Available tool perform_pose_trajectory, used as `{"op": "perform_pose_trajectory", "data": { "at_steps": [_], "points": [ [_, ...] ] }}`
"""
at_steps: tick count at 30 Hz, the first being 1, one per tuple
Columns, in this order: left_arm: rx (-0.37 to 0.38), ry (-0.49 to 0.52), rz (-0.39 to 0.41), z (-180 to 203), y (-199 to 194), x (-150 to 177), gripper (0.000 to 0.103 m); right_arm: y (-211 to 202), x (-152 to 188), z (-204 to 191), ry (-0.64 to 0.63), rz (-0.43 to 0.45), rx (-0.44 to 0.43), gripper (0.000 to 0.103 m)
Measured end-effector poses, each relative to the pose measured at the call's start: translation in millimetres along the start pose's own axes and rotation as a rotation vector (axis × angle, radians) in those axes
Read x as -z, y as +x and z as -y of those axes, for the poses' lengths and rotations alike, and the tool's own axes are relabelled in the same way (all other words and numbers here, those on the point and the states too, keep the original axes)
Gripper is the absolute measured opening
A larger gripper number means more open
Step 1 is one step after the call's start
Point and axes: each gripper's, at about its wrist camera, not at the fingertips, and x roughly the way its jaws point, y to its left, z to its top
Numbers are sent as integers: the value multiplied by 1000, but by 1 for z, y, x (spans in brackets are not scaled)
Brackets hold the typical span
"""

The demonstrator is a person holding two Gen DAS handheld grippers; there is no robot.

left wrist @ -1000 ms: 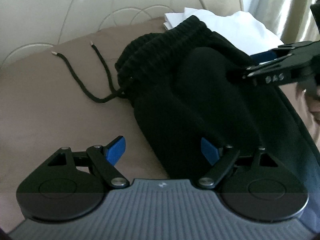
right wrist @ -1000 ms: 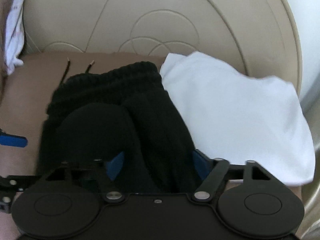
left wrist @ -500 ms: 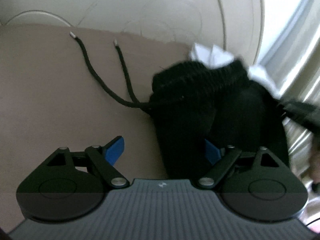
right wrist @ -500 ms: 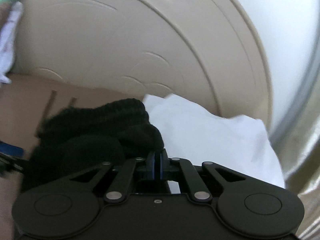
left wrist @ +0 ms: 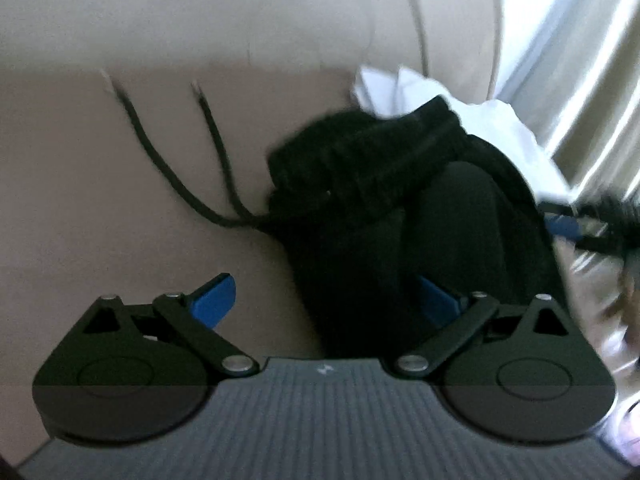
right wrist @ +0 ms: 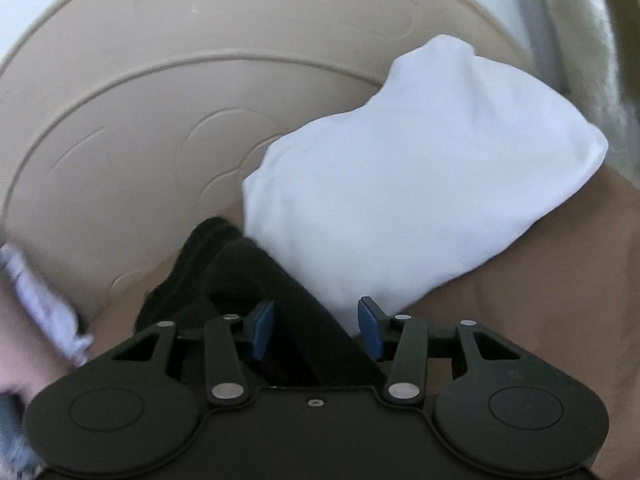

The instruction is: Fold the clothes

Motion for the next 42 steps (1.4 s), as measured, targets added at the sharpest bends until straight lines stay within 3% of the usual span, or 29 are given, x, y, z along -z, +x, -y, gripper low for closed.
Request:
{"op": "perform_pose_trajectory", "data": {
  "at_steps": [3, 4, 6, 7, 9, 10, 11, 12, 13, 14, 15, 17, 20, 22, 23, 25, 27, 30, 32, 35, 37, 39, 42],
  "points": [
    [141, -163, -49, -14, 23, -13, 103, -18, 1, 7, -36, -69, -51, 69],
    [150, -174, -49, -12, 28, -15, 103, -24, 5, 7, -52, -65, -24, 71],
    [95, -92, -55, 2, 40, -15, 102, -26, 13, 7, -81, -71, 20, 83],
    [61, -48, -53, 9, 44, -14, 96, -20, 18, 9, -96, -91, 24, 83],
    [-22, 40, -25, 23, 44, -8, 56, -2, 26, 8, -121, -147, 27, 83],
    [-40, 53, 1, 28, 36, -6, 46, 7, 31, 7, -137, -174, 32, 83],
    [-53, 61, 39, 32, 23, -4, 30, 15, 37, 3, -170, -175, 39, 70],
    [-66, 77, 76, 38, 9, -2, 25, 20, 42, -5, -224, -161, 39, 40],
    [-77, 77, 110, 41, -6, -1, 24, 24, 47, -14, -279, -137, 35, 38],
    [-74, 41, 139, 37, -23, 0, 23, 17, 55, -27, -339, -74, 15, 29],
    [-52, -11, 167, 29, -38, 2, 23, 11, 61, -40, -396, -20, -7, 20],
    [-32, -94, 205, 8, -59, 7, 23, 5, 68, -65, -489, 8, -65, 18],
    [-79, -112, 177, -12, -49, 12, 26, 20, 61, -84, -599, -61, -46, 18],
    [-114, -104, 144, -20, -36, 16, 47, 34, 52, -84, -603, -123, 73, 28],
    [-131, -101, 127, -24, -29, 18, 56, 34, 49, -82, -599, -112, 158, 29],
    [-165, -93, 93, -33, -16, 22, 57, 19, 44, -76, -567, -51, 320, 36],
    [-189, -82, 101, -30, -26, 21, 58, -14, 42, -63, -480, -3, 341, 40],
    [-185, -83, 150, -18, -54, 22, 60, -71, 54, -41, -364, -15, 331, 46],
    [-185, -80, 186, -6, -76, 29, 60, -109, 76, -27, -351, -36, 364, 46],
    [-112, -54, 196, 19, -100, 43, 63, -163, 113, -12, -337, -76, 390, 46],
    [-63, 14, 159, 47, -103, 60, 63, -190, 144, -7, -346, -102, 380, 48],
    [-18, 78, 107, 74, -99, 84, 63, -213, 178, -4, -358, -125, 381, 60],
    [28, 130, 23, 103, -87, 125, 63, -228, 228, 7, -309, -148, 409, 63]
  ]
}}
